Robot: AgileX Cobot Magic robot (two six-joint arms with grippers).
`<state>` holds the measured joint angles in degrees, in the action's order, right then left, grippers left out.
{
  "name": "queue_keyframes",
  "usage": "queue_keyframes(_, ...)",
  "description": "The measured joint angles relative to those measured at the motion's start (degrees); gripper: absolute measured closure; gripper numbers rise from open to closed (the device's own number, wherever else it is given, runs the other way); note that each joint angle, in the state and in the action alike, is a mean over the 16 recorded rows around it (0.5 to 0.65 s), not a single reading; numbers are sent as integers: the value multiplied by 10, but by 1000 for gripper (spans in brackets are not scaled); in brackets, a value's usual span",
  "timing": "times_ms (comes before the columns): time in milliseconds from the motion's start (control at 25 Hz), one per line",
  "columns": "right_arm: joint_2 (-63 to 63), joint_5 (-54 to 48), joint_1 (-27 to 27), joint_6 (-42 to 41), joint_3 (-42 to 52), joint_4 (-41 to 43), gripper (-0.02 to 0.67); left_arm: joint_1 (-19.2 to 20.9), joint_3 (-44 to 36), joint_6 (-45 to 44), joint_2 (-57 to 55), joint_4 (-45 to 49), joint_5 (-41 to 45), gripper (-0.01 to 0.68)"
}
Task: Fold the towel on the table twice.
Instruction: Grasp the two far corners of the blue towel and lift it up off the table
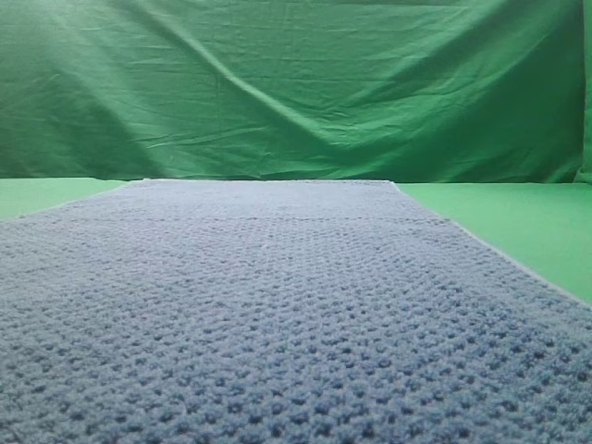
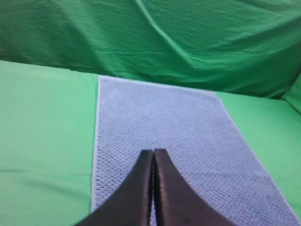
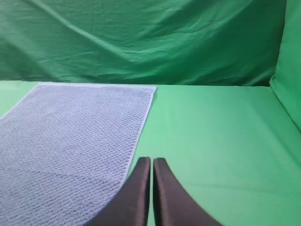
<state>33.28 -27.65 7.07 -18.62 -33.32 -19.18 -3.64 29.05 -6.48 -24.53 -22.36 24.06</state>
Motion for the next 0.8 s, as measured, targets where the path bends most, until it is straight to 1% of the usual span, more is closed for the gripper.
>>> queue_keyframes(360, 180, -122, 11, 0, -138, 14, 649, 0, 108, 6, -179, 40, 85, 673)
queue_keyframes(560, 293, -165, 38, 5, -204, 24, 649, 0, 161, 10, -289, 70, 119, 673)
queue_keyframes(800, 429, -186, 83, 21, -271, 35, 649, 0, 227, 12, -420, 107, 149, 673)
